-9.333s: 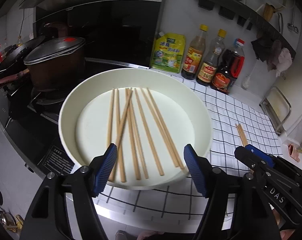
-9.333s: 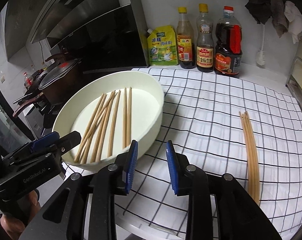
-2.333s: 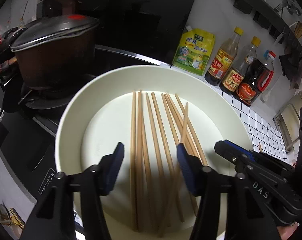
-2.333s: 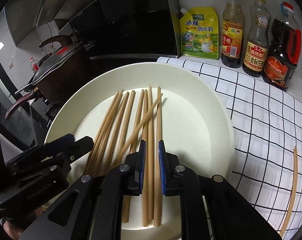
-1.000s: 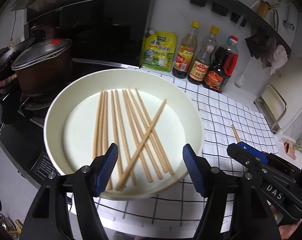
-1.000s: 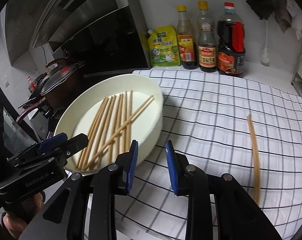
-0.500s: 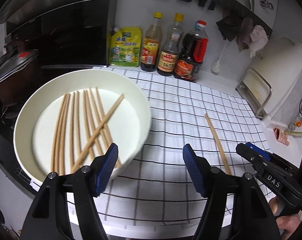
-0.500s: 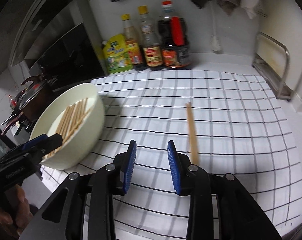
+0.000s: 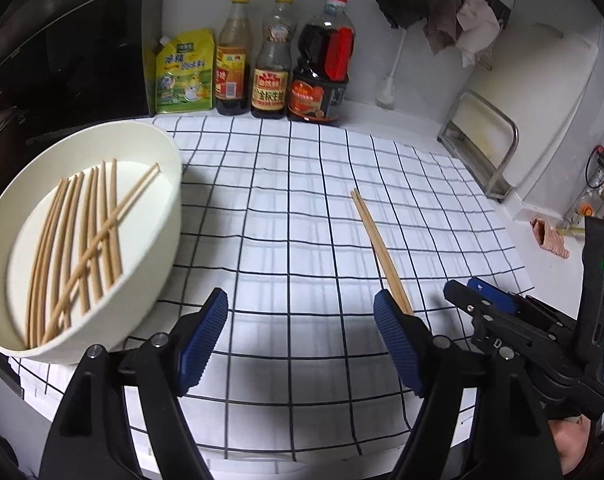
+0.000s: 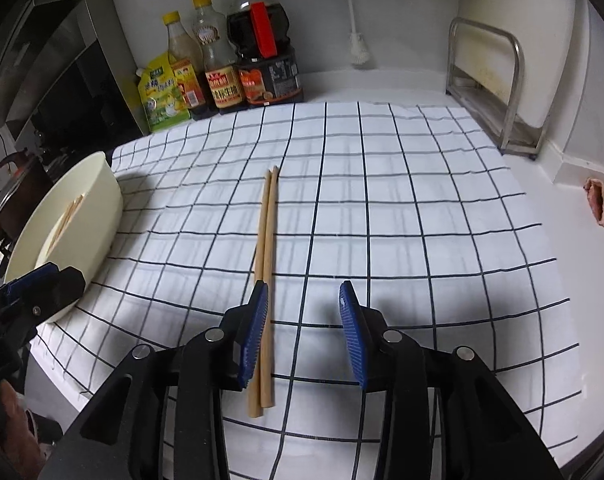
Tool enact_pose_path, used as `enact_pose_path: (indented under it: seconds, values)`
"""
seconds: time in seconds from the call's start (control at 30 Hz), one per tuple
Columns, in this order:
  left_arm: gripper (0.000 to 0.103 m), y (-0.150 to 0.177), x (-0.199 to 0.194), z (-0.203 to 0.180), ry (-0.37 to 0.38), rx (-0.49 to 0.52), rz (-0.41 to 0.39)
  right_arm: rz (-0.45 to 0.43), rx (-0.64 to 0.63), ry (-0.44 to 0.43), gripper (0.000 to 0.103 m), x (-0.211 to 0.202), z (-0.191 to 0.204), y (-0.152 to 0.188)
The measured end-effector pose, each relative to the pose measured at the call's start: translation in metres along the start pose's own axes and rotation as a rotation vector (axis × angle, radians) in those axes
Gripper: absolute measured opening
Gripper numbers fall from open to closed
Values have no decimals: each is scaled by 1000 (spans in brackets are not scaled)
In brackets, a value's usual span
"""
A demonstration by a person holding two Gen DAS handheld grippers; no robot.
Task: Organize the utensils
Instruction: 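Close the right tool on one chopstick while the left tool grasps the other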
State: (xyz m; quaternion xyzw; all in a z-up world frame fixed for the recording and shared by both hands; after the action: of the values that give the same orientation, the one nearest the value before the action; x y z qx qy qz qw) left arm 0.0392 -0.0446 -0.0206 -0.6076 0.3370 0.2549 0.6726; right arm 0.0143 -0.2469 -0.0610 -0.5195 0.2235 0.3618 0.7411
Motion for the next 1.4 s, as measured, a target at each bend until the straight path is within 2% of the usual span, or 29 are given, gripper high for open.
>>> enact_pose_path:
  seconds: [0.53,1.23,1.4]
  values:
    - [74,0,26,3,-39,-21,38,96,-96,9,36,48,8,-6]
    - [74,0,35,-7,-34,-10,54,99,-159,18,28,47,16,-2]
    - [74,0,34,-7,-39,-9,49,105,-135,9,28,46,9,-1]
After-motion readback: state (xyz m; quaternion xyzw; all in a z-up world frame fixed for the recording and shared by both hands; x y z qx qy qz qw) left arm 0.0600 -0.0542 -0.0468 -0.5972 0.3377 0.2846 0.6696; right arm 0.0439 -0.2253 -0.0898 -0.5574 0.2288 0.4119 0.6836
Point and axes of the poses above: each gripper's, at about its wrist camera, not at the fingertips, and x roughly the way its jaws point, z to its left, y to its underside, the point moved 1 cm from there along x, roughly the way its jaws point, and after that the axes turned 13 degrees about -y, right-handed, at the moved point
